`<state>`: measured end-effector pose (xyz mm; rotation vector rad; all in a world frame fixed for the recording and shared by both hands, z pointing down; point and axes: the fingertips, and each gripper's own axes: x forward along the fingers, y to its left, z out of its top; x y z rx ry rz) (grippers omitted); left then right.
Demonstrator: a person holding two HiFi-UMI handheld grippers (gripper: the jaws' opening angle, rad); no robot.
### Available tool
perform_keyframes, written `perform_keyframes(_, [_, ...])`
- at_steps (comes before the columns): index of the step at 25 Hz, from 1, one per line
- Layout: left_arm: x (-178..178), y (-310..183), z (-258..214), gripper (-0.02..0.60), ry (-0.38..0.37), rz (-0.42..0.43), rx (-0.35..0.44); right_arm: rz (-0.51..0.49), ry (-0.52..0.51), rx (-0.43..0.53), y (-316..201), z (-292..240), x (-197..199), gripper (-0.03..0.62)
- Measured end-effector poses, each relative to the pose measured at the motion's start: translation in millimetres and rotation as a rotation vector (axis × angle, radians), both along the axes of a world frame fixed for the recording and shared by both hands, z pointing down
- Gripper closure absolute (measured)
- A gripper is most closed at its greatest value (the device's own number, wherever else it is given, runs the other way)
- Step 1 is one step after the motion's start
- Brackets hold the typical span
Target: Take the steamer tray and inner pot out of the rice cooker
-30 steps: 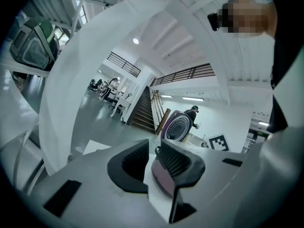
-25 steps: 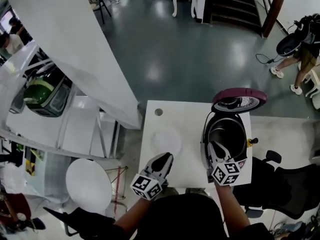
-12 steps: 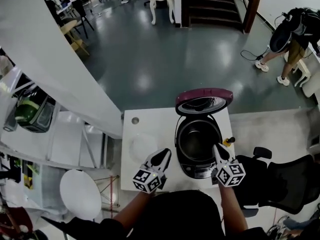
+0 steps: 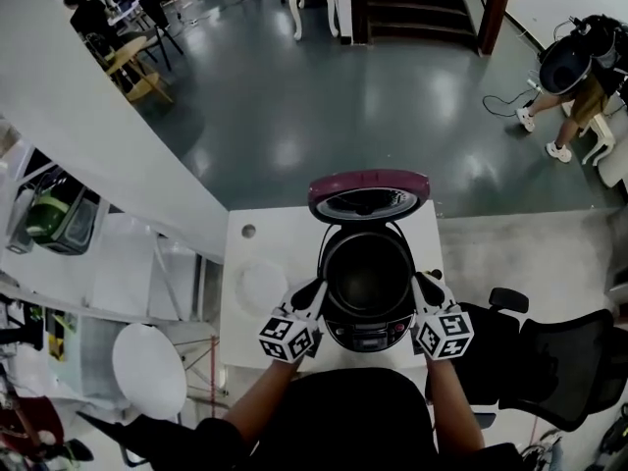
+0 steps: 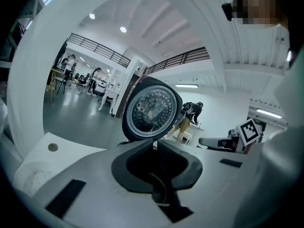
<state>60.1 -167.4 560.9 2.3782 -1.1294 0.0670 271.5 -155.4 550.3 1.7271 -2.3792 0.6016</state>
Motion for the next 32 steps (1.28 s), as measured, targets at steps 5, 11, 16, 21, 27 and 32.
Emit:
perform_keyframes(5, [16, -3, 17, 0.555, -0.057, -0.048, -0.017, -0.045, 0.020, -0.042, -7, 21, 17, 0.571])
perform_keyframes(11, [14, -6, 33, 0.555, -0.135, -0.075, -0.040, -0.050, 0.080, -0.084, -25, 41, 23, 0.571])
perform_keyframes(16, [5, -16, 43, 0.554, -0.206, -0.129, -0.041, -0.072, 0.128, -0.126, -41, 58, 23, 0.571])
perform_keyframes(21, [13, -25, 61, 0.415, -0.217, -0.093, -0.114, -0.108, 0.212, -0.163, -58, 73, 19, 0.538])
perform_keyframes(27, [11, -30, 87, 0.371, -0.323, -0.086, -0.182, -0.177, 0.329, -0.223, -66, 101, 7, 0.485])
perform_keyframes(32, [1, -36, 106, 0.371, -0.427, -0.076, -0.211, -0.227, 0.492, -0.238, -69, 118, 4, 0.485])
